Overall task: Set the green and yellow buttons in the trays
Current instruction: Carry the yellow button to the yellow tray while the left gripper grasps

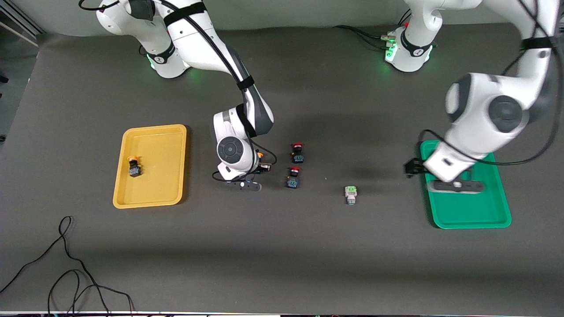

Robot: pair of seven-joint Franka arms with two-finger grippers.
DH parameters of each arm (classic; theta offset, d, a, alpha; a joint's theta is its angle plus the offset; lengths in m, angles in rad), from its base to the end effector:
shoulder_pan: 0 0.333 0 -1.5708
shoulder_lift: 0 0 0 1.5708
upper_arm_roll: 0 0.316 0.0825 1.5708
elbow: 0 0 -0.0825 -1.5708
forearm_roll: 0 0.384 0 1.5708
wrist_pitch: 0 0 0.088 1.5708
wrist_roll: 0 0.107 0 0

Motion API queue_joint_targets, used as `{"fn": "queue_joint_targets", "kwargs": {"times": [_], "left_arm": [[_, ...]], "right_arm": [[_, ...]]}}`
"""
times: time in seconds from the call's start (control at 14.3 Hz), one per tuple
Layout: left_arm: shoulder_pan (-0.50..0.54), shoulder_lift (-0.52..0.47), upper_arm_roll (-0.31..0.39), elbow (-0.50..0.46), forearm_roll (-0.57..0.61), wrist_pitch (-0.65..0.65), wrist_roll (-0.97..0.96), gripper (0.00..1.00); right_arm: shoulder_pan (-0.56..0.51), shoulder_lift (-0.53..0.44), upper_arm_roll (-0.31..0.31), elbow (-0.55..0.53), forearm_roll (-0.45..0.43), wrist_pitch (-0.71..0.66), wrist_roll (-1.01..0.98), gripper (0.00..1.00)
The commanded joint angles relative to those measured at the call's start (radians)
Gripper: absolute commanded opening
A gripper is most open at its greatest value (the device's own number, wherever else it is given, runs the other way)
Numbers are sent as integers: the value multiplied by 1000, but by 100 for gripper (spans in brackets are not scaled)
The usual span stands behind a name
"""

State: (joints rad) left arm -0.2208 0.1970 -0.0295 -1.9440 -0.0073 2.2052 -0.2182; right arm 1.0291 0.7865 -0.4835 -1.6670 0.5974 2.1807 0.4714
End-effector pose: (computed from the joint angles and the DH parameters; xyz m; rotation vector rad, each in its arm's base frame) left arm 0.5865 -0.1495 0.3878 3.1136 -0.0424 0.0931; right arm 0.5378 0.3866 0.1729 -3.0827 0.3356 0.2784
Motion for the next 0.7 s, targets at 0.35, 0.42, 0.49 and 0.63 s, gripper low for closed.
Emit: {"fn": "queue_joint_targets", "kwargs": {"times": [0.35,0.42,0.49,0.63], "left_arm": [[-205,199,20,25,12,243,-291,100],[-228,225,20,25,13,280,-311,100],[-239,254,20,25,13,313,-322,100],[-262,315,25,25,24,382,-331,100]], "right_arm": [[-9,-286,-177,-23,-92,-310,-112,0],[-7,-320,-219,-23,-146,-364,-155,0],[-7,-346,-252,-23,-206,-411,-210,0],[-9,-375,-335,-30,-266,-475,-355,0]]}}
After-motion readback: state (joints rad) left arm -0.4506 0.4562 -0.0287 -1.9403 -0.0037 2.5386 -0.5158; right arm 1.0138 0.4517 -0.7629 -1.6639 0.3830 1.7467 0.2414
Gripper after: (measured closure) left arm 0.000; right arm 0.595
